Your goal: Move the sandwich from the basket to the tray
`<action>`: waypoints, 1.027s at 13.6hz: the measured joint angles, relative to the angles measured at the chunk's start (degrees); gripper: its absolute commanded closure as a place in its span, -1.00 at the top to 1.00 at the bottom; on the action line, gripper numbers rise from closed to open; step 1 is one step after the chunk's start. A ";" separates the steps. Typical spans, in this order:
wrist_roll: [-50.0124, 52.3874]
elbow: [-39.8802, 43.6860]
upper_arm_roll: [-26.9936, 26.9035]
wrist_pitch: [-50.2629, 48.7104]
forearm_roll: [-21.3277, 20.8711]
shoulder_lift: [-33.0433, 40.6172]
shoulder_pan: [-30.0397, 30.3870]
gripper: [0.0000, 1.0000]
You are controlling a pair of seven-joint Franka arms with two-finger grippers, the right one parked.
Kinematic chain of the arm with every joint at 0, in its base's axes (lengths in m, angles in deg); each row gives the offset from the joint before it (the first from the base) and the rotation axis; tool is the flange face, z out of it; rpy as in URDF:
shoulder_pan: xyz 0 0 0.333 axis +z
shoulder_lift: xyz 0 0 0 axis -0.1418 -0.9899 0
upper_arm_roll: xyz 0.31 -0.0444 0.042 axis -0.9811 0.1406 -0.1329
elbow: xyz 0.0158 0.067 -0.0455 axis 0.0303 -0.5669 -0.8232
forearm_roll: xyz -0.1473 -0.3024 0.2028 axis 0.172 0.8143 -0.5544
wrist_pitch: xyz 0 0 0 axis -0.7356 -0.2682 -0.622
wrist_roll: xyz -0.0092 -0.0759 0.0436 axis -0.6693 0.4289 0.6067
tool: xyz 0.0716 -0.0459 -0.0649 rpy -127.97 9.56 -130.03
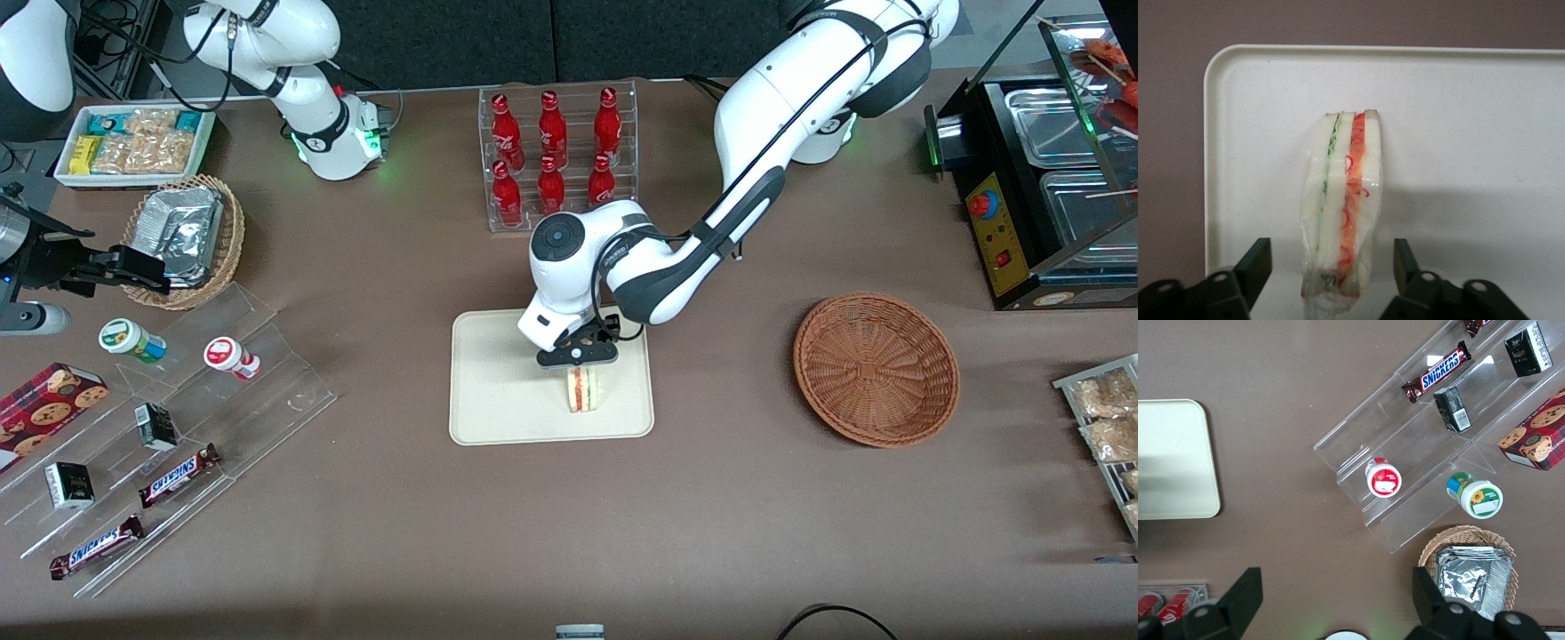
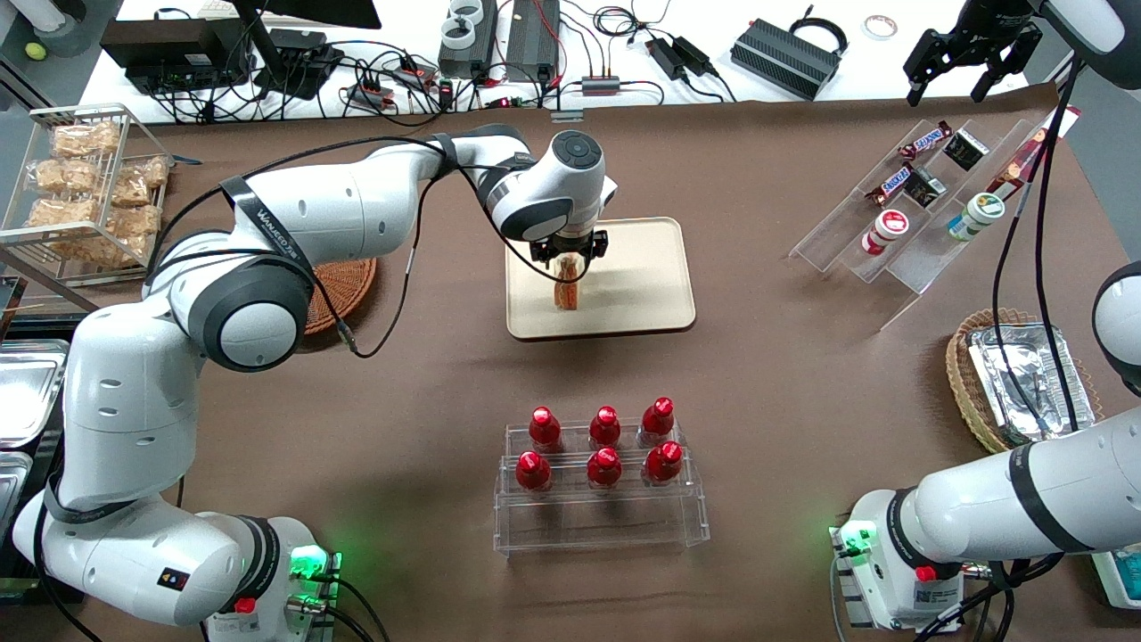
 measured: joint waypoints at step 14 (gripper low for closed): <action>-3.12 3.82 -0.26 -20.37 11.38 22.05 10.81 0.98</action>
